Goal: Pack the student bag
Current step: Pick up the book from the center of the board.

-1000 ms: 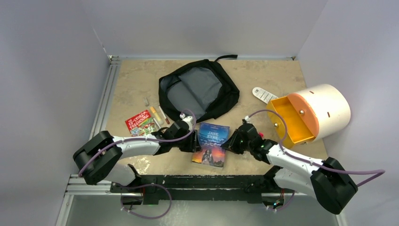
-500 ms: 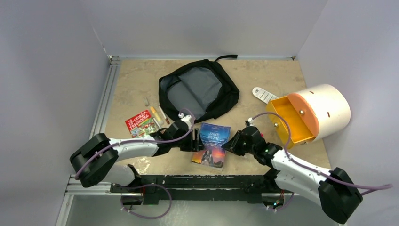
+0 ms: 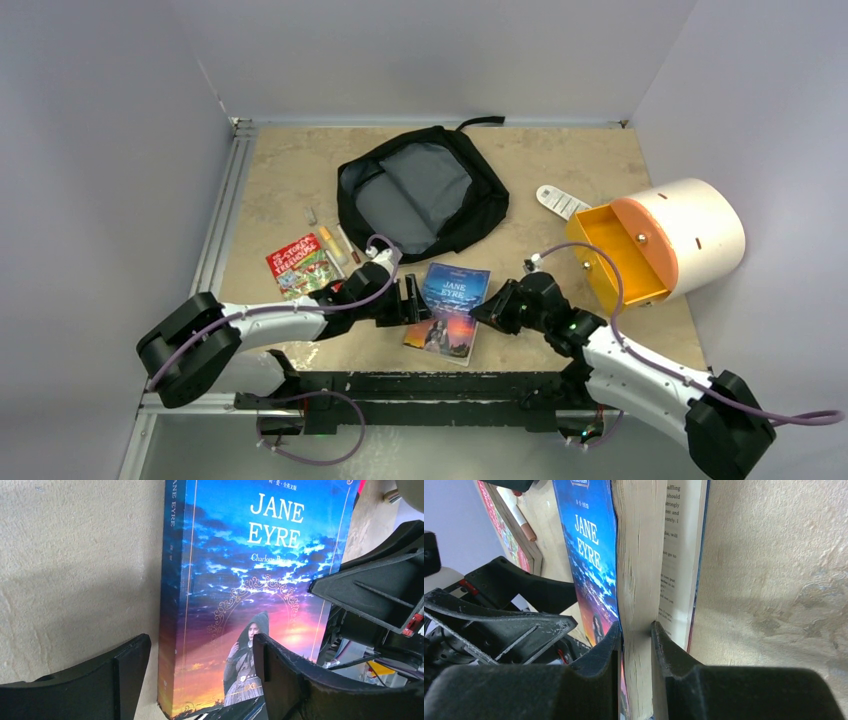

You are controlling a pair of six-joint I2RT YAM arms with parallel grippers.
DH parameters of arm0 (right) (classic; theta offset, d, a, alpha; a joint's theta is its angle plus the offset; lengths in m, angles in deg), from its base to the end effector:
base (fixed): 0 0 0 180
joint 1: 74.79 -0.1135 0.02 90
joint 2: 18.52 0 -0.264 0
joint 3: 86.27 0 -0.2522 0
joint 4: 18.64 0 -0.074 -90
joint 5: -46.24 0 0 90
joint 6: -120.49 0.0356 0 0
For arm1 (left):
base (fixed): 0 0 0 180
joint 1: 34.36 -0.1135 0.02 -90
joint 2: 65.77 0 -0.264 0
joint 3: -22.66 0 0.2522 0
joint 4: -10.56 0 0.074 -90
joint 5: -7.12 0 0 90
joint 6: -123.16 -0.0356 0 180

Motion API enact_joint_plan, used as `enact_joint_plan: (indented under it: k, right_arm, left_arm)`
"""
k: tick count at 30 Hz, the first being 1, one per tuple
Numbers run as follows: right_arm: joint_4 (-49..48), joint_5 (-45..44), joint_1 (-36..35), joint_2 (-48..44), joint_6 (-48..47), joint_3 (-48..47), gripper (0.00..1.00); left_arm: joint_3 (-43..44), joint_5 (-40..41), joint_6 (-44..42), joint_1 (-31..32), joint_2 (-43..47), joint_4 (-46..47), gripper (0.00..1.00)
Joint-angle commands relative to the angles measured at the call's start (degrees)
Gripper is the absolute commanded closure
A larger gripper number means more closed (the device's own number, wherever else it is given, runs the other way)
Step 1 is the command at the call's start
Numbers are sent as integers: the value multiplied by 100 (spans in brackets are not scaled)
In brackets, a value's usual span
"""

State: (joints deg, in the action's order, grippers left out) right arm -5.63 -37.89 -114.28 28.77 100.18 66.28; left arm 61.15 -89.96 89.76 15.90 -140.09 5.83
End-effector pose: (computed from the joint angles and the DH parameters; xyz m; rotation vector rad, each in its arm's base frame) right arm 0.1289 0.1110 0.1625 0.5605 2.3348 1.1367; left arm 0.1476 -0.1844 0.1490 -0.0679 2.5295 -1.0285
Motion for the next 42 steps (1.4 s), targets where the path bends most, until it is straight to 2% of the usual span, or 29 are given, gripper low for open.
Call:
enact_joint_plan:
  k: [1,8,22,32,38,42]
  right_arm:
    - [-388,248,-34,-201,350,-10,100]
    - [-625,456,1,-672,1001,486,100]
    - [-1120,759,61,-2017,2492,1521,100]
    - [-812,634,72,-2337,2569,1434,100]
    - [-326,337,72,-2067,2151,1048,100]
    - [-381,401,67,-2113,2314,1189,100]
  left_arm:
    - [-129,-62,261,-43,53,412,25]
    - [-115,-335,312,-43,-273,757,27]
    - [-79,-313,130,-43,-234,341,29]
    - [-64,-497,167,-43,-270,428,29]
    - [-62,-665,184,-43,-334,732,38]
    - [-39,-873,209,-43,-468,971,38]
